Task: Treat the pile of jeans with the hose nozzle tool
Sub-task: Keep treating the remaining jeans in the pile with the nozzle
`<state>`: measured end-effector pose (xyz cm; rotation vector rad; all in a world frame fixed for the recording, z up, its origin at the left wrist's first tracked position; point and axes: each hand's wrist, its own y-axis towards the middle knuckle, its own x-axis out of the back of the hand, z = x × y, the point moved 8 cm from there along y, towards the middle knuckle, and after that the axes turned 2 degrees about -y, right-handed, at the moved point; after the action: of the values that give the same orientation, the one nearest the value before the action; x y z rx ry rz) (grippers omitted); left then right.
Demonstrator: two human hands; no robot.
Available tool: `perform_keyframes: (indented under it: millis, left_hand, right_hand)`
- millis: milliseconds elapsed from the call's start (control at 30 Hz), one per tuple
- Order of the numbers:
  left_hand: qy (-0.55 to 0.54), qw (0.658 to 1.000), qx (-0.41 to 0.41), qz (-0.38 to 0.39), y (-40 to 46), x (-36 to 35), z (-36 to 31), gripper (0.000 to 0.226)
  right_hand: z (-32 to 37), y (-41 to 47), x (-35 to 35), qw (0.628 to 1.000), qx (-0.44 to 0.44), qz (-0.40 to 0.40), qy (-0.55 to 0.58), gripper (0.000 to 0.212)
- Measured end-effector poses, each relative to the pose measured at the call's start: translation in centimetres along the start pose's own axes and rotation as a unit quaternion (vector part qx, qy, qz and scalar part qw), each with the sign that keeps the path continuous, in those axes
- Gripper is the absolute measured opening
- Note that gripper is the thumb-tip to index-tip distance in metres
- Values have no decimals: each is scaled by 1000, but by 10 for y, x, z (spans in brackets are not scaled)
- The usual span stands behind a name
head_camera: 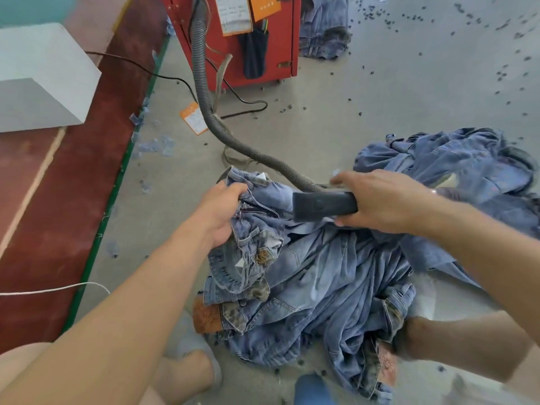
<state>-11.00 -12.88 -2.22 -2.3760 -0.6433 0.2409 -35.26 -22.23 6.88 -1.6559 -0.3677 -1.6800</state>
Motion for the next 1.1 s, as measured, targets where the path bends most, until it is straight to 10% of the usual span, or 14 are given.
perform_keyframes:
  millis: [133, 267, 467, 667, 867, 1100]
  left_hand:
    - [-96, 995, -9, 7, 2, -13, 7, 28]
    - [-90, 991, 95, -4, 5, -25, 45, 41]
    - [53, 990, 125, -29, 30, -30, 75, 11]
    - [70, 994, 24, -83, 40, -18, 39, 12]
    - [-126, 983, 122, 47, 35, -37, 58, 29]
    - [111, 986, 77, -94, 53, -23, 52, 28]
  right_hand:
    - [-9, 7, -2, 924, -183, -206, 266, 31]
    - [-14, 33, -15, 856, -217, -174, 435, 36]
    - [2, 57, 22, 956, -62, -180, 225, 48]
    - [7, 90, 101, 942, 197, -271, -20, 69]
    - [-44, 93, 15, 975, 182, -56, -110, 62]
    - [-49, 75, -29, 960, 251, -8, -126, 47]
